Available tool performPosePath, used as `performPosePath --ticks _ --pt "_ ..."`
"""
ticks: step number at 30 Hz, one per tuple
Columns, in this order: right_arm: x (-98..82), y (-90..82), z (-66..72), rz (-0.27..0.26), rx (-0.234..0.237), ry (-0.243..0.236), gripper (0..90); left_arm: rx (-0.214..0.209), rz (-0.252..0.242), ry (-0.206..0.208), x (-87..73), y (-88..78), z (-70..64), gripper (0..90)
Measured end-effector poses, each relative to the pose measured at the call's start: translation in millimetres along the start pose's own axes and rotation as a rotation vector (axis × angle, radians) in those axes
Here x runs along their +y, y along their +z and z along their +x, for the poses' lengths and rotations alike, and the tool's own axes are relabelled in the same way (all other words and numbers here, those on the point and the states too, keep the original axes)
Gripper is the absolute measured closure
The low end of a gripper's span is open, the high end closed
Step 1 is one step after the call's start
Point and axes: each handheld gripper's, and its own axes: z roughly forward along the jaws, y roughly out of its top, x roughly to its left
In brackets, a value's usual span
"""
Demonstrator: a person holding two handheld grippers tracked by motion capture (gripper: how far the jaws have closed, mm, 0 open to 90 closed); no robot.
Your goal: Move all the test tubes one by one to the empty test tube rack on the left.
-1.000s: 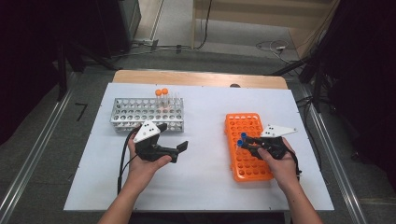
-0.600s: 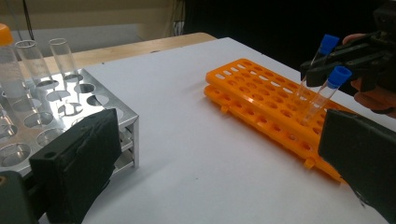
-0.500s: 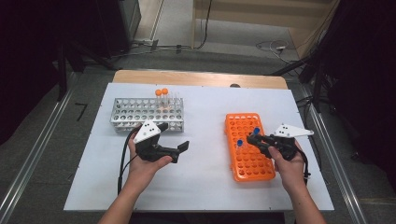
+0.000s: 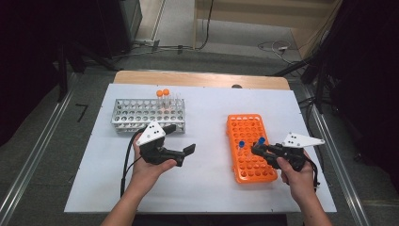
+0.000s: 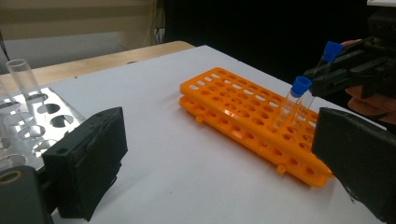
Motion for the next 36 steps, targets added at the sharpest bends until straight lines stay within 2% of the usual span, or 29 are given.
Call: performPosePath --ticks 6,12,16,22,26,31,36 --pt "2.1 4.7 10.6 0.01 0.044 -0.013 74.2 -0.033 -0.011 0.008 2.4 1.8 -6.1 6.5" --pt "5.2 15.6 21.8 0.008 0.083 -0.026 74.2 -0.079 -0.017 0.021 5.6 4.3 -14.5 13.1" --pt "6.4 23.2 29.5 0.011 0.11 -0.026 74.1 -0.077 -0.012 0.026 7.4 8.2 -22.5 21.5" --pt "8.3 34.8 40.8 0.018 0.144 -0.034 74.1 -0.145 0.006 0.035 7.7 14.9 -32.1 35.9" --pt "9.5 43.8 49.1 0.028 0.168 -0.041 74.1 -0.184 0.013 0.042 7.9 20.2 -39.5 42.3" --pt "11.0 52.4 58.3 0.041 0.188 -0.052 74.1 -0.227 0.033 0.071 6.5 27.6 -49.9 47.1" --pt "11.8 56.2 63.2 0.048 0.198 -0.061 74.1 -0.261 0.046 0.083 4.4 34.9 -57.5 50.9"
